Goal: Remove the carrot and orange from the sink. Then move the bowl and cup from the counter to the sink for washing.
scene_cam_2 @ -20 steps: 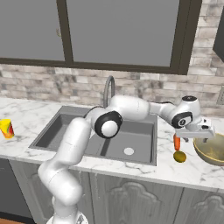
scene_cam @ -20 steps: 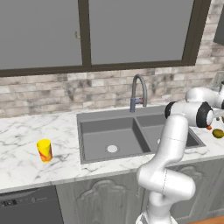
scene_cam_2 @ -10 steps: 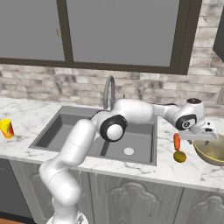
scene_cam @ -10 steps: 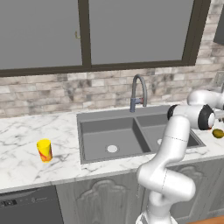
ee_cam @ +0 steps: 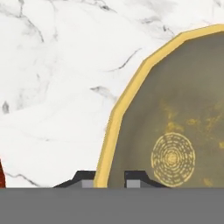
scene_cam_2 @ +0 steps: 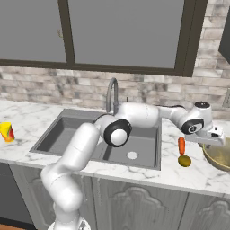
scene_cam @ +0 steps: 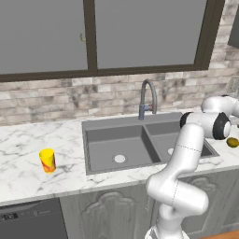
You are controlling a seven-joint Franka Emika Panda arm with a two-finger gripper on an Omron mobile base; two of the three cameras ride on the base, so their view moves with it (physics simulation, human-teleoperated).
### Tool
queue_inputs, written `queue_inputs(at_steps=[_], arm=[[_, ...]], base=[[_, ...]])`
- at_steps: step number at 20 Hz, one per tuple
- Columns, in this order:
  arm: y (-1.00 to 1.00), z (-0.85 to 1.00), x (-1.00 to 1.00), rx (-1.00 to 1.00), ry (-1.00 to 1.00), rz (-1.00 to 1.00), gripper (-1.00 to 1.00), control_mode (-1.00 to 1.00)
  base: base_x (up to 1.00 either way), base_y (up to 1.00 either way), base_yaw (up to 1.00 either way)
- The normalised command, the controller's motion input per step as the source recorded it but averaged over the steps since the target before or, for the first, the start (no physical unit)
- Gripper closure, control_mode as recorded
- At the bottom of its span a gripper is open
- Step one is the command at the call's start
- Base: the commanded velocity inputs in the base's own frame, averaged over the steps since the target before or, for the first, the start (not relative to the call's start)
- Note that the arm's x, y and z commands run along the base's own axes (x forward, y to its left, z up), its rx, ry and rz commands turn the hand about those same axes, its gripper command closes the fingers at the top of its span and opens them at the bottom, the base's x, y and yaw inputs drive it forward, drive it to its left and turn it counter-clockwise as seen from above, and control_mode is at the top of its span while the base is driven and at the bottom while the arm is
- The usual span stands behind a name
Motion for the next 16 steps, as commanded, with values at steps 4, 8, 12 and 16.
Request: queue_inputs(at_steps=[4, 8, 12, 16], arm=[[0.02, 0.33, -0.04, -0.03, -0.14, 0.0, 1.0, -1.0], [0.07, 0.42, -0.01, -0.14, -0.08, 0.0, 1.0, -1.0], [0.14, 0.44, 0.0, -0.23, -0.04, 0.0, 1.0, -1.0], [0.14, 0.45, 0.02, -0.22, 0.0, 0.04, 1.0, -1.0]], base=[[0.0, 0.0, 0.0], [0.0, 0.0, 0.0], [0.0, 0.0, 0.0], [0.0, 0.0, 0.0]])
